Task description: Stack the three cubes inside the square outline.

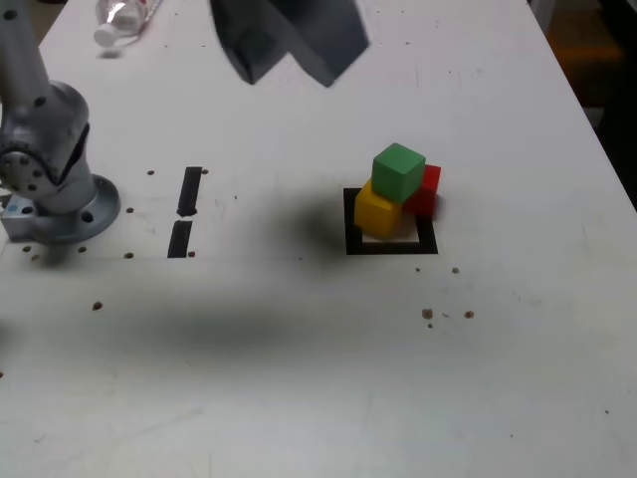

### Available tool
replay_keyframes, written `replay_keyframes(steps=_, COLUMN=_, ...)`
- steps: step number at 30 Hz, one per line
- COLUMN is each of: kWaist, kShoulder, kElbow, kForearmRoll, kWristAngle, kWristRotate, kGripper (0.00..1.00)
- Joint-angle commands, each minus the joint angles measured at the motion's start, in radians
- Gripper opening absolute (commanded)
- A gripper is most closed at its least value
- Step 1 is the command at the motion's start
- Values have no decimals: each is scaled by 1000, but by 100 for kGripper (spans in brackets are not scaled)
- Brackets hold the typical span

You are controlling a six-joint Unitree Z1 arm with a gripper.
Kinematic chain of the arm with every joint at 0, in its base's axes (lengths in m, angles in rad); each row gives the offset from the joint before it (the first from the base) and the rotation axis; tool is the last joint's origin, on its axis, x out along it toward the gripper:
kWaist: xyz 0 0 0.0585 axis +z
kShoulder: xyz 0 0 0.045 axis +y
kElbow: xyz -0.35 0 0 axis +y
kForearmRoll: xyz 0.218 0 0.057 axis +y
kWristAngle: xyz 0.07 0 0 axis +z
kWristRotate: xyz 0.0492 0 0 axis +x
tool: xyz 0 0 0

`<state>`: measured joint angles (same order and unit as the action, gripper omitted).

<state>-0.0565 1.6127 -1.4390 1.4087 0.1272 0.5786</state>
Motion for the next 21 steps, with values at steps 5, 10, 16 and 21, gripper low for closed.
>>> replay_keyframes(steps=5, kWaist=-46, kShoulder=47, kElbow=-50, kForearmRoll=0, kWristAngle=26, kWristRotate=7, kGripper=96)
replay_keyframes(steps=10, kWaist=-60, kShoulder=90, kElbow=-73, kForearmRoll=-4, kWristAngle=50, kWristRotate=12, kGripper=96)
replay_keyframes(steps=16, kWaist=-63, kShoulder=141, kElbow=-99, kForearmRoll=-8, kWristAngle=76, kWristRotate=12, kGripper=96)
replay_keyframes(steps=21, kWaist=-63, kShoulder=185, kElbow=-125, kForearmRoll=-6, kWristAngle=80, kWristRotate=12, kGripper=96)
